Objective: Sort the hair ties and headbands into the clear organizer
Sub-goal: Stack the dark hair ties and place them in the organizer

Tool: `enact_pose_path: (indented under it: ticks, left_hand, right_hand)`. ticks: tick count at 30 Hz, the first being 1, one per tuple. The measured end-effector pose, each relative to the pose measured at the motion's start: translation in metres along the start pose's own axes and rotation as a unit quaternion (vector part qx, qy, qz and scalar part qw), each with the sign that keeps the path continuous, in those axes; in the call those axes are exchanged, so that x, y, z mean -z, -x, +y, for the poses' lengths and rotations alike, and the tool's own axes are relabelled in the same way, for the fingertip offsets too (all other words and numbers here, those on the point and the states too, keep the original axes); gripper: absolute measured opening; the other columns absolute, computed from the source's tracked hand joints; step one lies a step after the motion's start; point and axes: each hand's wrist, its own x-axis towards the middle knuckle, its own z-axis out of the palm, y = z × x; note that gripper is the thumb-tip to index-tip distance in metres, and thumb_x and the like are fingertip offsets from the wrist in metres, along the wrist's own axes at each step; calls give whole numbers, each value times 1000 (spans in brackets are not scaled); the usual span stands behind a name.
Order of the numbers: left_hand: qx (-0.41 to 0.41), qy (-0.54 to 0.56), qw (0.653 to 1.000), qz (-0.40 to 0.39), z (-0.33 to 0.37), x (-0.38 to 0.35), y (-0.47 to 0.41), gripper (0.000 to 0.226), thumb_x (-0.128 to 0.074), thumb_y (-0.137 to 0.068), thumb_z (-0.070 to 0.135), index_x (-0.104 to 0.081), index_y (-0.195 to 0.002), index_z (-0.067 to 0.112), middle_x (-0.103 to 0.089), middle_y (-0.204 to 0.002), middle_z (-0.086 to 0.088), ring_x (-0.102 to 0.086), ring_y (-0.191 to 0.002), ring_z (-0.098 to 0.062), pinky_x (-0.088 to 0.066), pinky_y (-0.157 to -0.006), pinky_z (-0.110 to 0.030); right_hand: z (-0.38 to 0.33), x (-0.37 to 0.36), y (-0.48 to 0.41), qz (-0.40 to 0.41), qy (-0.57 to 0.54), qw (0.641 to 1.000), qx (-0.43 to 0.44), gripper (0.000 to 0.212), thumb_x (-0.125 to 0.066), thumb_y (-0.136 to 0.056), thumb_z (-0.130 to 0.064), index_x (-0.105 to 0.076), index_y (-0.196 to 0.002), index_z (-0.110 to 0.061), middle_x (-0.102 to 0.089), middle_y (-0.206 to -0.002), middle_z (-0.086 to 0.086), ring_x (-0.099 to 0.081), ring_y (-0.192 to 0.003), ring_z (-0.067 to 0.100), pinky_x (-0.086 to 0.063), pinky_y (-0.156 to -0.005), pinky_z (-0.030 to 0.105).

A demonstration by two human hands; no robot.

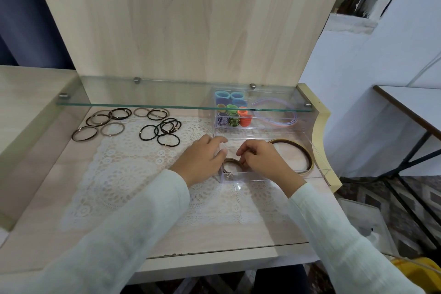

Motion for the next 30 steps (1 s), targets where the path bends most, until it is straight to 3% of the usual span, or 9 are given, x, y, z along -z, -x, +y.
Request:
enact_pose_path:
  ticks: [3, 7, 14, 19, 26, 30]
  left_hand:
    - [-16, -1, 997, 81, -11, -1, 6, 36, -37, -103, 36, -49, -136, 29, -52, -128, 1, -50, -119, -17, -41, -102, -41]
    - [-18, -121, 979, 165, -36, 5, 18, 37, -34, -97, 38, -58, -124, 31, -54, -117, 7, -53, -108, -14, -37, -92, -37]
    - [77, -186, 945, 258, -83, 36, 39, 33, -44, -93, 30, -63, -120, 27, -58, -126, 3, -54, -117, -22, -36, -96, -45]
    - [163, -233, 933, 222, -107, 50, 51, 43, -39, -96, 34, -56, -133, 22, -48, -146, -4, -41, -136, -25, -30, -107, -47]
    - [173, -278, 933, 152, -116, 51, 58, 70, -13, -86, 48, -40, -148, 29, -31, -159, 6, -27, -146, -19, -16, -115, -46]
    - [174, -246, 938, 171, -117, 46, 61, 77, -5, -82, 50, -42, -147, 30, -33, -157, 9, -24, -147, -18, -9, -117, -45]
  right_hand:
    - [-2, 0, 1, 10, 12, 1000, 2, 27, -44, -86, 2, -68, -86, -12, -71, -78, 4, -67, -72, 20, -58, -75, 34]
    - [-12, 1, 3, 31, 107, 993, 41, 22, -48, -87, -7, -69, -92, -12, -69, -85, 5, -62, -76, 23, -53, -69, 31]
    - [-53, -19, 7, 106, 145, 973, 142, 19, -51, -89, -15, -63, -103, -9, -62, -97, 7, -57, -88, 23, -51, -77, 38]
    - [-84, -61, 10, 89, 131, 967, 200, 26, -51, -90, -17, -64, -110, -8, -60, -106, 6, -58, -93, 23, -50, -80, 37]
    - [-91, -115, -12, 45, 166, 962, 213, 29, -49, -87, -14, -67, -109, -6, -59, -105, 9, -58, -96, 29, -51, -79, 41]
    - [-83, -133, -20, 69, 219, 948, 221, 28, -48, -89, -16, -64, -109, -5, -55, -107, 11, -51, -97, 30, -44, -77, 39]
